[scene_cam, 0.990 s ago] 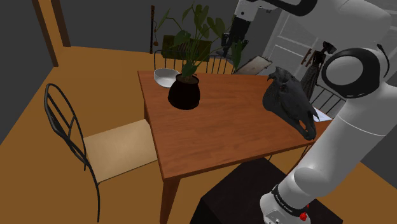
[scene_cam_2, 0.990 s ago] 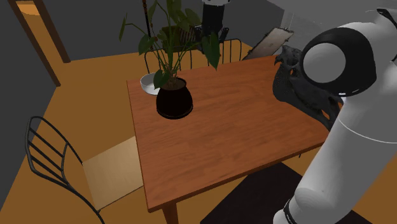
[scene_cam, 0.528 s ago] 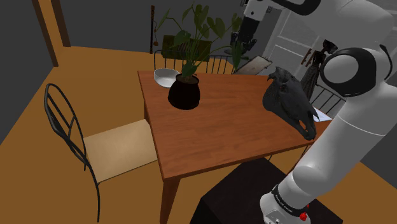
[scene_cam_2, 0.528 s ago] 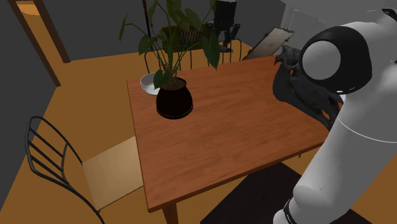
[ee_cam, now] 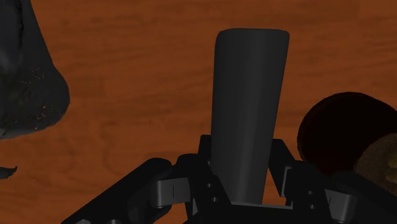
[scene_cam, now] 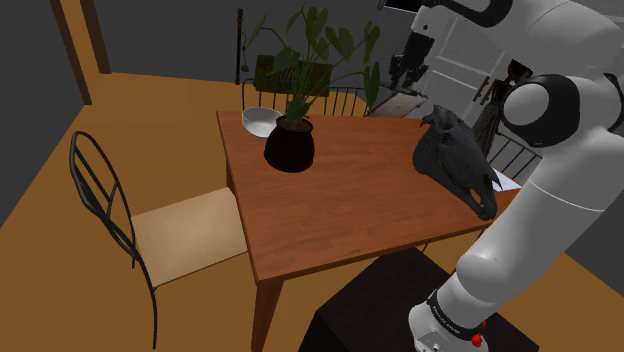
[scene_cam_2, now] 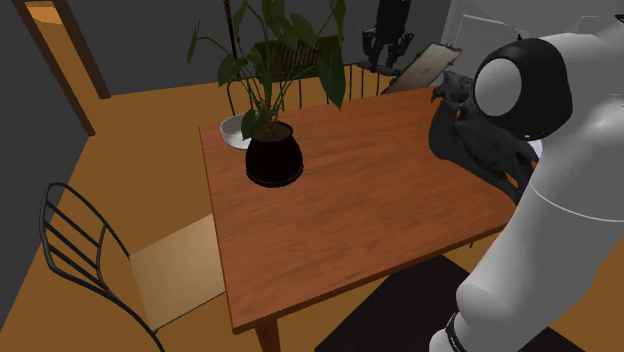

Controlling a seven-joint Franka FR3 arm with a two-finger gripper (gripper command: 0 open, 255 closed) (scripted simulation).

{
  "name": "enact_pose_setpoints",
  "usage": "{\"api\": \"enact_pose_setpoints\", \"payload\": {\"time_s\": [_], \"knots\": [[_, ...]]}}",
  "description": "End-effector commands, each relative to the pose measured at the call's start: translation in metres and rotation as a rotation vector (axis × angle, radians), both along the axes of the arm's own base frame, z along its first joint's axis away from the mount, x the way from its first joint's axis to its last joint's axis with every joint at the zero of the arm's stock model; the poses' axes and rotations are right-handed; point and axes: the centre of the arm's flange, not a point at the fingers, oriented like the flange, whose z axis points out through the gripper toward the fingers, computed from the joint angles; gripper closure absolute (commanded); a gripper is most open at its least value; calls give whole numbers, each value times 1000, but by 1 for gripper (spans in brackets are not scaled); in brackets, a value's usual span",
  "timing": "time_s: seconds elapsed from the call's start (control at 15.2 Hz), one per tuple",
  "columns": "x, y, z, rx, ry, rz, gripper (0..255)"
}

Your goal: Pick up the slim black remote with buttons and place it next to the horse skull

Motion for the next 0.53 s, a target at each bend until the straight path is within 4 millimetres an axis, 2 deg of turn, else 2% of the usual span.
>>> {"api": "enact_pose_setpoints", "payload": {"time_s": [0.0,0.46], "knots": [[-6,-24,0,0,0,2,255],[-34,-112,0,0,0,2,255]]}}
